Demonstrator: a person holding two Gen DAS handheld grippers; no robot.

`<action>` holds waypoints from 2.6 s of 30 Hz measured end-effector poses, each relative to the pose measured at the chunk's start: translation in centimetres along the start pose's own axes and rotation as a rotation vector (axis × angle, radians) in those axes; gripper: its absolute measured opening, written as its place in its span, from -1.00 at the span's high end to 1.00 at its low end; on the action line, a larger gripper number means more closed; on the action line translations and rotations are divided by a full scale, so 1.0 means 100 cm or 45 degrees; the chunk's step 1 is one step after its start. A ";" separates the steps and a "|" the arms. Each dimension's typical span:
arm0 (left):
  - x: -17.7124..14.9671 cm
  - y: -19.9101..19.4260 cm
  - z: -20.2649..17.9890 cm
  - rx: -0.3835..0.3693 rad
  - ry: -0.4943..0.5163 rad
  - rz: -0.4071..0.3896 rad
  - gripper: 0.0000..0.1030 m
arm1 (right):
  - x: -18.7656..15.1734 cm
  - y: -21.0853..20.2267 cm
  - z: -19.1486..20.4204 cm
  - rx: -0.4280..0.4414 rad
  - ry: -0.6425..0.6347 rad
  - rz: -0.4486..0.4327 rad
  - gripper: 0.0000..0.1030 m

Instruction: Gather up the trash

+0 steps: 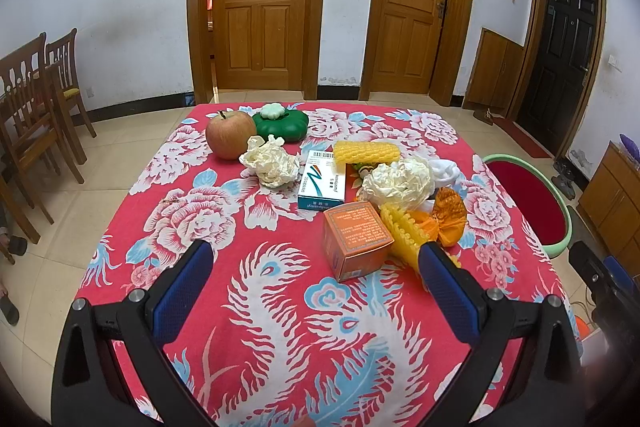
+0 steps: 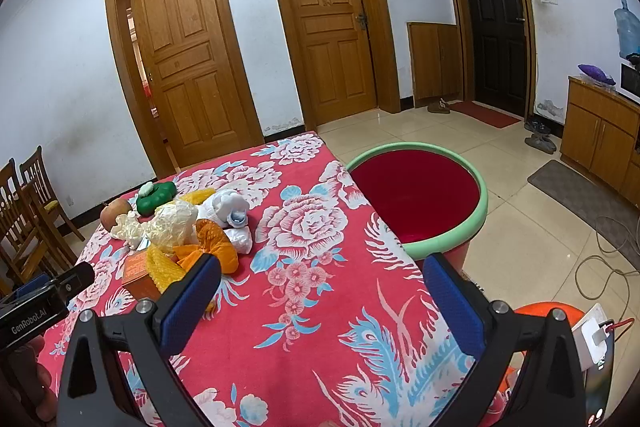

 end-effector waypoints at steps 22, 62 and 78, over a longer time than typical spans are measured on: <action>-0.002 0.000 0.000 0.001 0.001 -0.001 -0.97 | 0.000 0.001 -0.002 0.002 0.015 0.001 -1.00; 0.003 0.092 -0.027 -0.004 0.121 0.226 -0.66 | -0.010 0.043 -0.021 -0.004 0.076 0.145 -1.00; 0.001 0.065 -0.011 -0.115 0.099 0.175 0.00 | -0.008 0.040 -0.009 0.029 0.019 0.155 -1.00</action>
Point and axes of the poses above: each gripper's, at about its wrist camera, not at the fingertips, and y roughly the way its jaws point, z to its left, x to its top, the point moved 8 cm from there along y, roughly the way its jaws point, and after that the axes turned 13 degrees about z, right-handed, at the moved point
